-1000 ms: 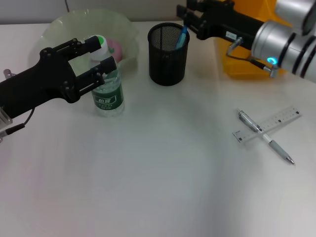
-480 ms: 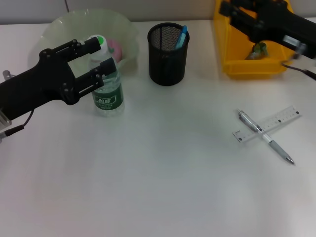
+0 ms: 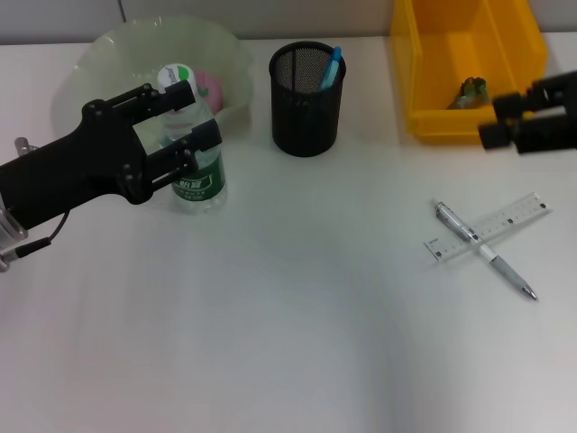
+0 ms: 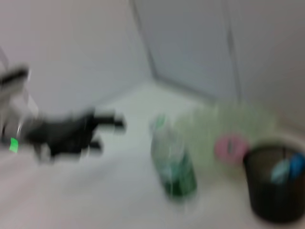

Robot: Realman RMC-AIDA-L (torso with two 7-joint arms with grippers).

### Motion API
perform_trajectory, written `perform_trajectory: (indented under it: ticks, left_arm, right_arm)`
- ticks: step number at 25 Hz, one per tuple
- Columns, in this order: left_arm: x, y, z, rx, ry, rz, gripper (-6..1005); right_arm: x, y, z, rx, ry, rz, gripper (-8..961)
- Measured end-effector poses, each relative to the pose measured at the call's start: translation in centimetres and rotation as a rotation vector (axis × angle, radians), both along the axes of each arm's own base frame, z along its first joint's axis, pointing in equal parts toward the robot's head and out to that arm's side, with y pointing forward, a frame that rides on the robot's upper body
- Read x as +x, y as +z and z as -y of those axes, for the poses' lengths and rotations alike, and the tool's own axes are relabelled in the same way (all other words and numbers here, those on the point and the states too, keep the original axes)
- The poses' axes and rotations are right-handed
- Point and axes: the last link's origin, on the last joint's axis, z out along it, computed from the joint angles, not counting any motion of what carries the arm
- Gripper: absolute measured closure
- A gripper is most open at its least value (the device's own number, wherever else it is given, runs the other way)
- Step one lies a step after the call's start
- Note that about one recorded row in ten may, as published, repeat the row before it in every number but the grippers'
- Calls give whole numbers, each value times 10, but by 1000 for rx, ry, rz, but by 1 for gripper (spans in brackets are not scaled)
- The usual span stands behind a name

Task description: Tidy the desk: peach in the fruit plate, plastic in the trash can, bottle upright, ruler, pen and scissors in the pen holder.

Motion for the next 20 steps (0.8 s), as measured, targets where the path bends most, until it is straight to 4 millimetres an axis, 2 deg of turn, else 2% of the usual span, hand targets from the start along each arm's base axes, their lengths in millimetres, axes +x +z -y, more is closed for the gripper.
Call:
perform_trajectory:
  ticks: [1,6,14,16,17,20]
  left_arm:
    - [0,-1,0,-2,1,2,412]
    - [-1,-4,2,-5,-4,-1,412]
    - [0,-6,5,-21,-14,3,412]
    - [0,-6,5,-23,-13,6,412]
    - [0,-6,6,-25,-13,8,412]
    - [0,-8,6,-31,-9,12,412]
  right_arm:
    - [-7,3,0,-67,-7,113,452]
    - [-12,2,-2,-150,-10,242,452]
    - [-30,-24,-12,-282,216,491,453]
    - [-29,-33,-15,-327,261,568,453]
    - [-27,-43,-19,-353,298,646,452]
    - [-24,-52,-24,-363,329,710,453]
